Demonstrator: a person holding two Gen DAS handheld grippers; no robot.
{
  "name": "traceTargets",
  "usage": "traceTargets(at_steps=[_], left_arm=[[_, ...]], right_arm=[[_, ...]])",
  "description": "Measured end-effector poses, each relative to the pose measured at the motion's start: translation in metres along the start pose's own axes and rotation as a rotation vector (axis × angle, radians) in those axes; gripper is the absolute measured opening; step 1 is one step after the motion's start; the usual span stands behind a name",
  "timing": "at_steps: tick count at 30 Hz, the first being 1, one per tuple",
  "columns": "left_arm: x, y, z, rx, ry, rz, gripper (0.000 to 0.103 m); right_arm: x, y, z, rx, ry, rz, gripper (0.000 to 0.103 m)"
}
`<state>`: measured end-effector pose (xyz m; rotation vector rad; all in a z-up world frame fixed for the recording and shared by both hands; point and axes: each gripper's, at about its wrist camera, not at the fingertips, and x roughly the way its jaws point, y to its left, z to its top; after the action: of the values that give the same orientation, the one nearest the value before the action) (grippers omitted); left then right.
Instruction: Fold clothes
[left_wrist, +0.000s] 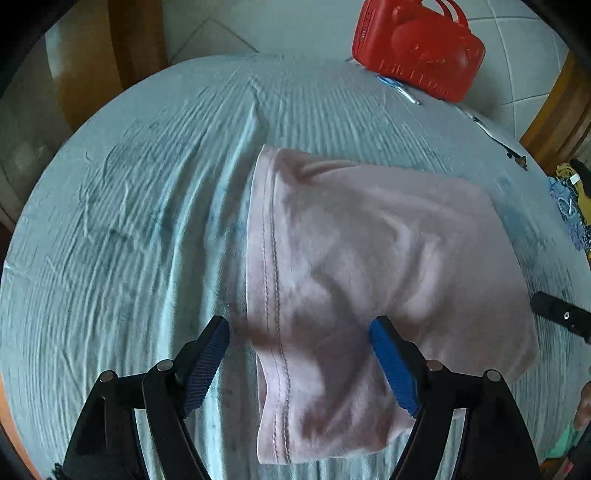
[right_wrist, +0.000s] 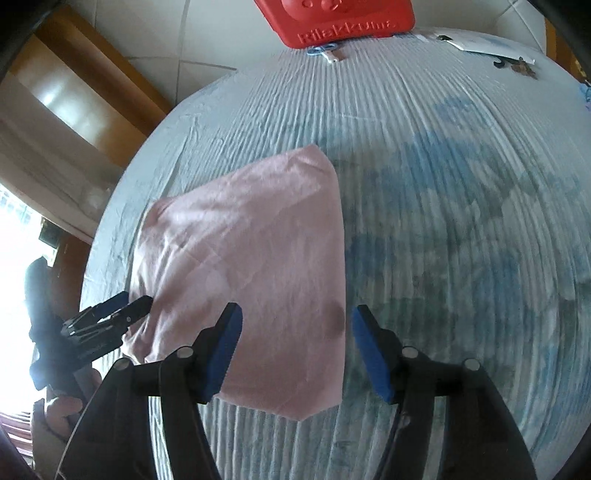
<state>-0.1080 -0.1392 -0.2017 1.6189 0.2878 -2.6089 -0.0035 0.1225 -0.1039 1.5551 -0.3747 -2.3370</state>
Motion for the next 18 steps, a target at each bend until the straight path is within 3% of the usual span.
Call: traceTargets(at_steps=[10,11,12,13,18], left_arm=[[0.007,-0.01,-0.004,0.055,-0.009,0.03,0.077],[0.005,-0.009,-0.004,0.054,-0.009,0.023,0.07],[0.003,-0.011,-0.004,0.056,-0.006,0.01,0.059],[0.004,-0.014,-0.003,0.06,0.0,0.006,0.055],[0.004,-0.015,-0.001,0.071,0.016,0.002,0.053]], right_arm=[[0.018,0.012,0.003,-0.07,-0.001,-0.064,0.062],[0.02,0.015,0.003,-0.087,0.006,-0.09,0.059],[0.021,0.018,0.003,-0.107,0.012,-0.109,0.049],[0.022,0.019,0.002,-0.121,0.012,-0.128,0.045],[0.019,0.013,0.003,-0.141,0.023,-0.14,0.037]])
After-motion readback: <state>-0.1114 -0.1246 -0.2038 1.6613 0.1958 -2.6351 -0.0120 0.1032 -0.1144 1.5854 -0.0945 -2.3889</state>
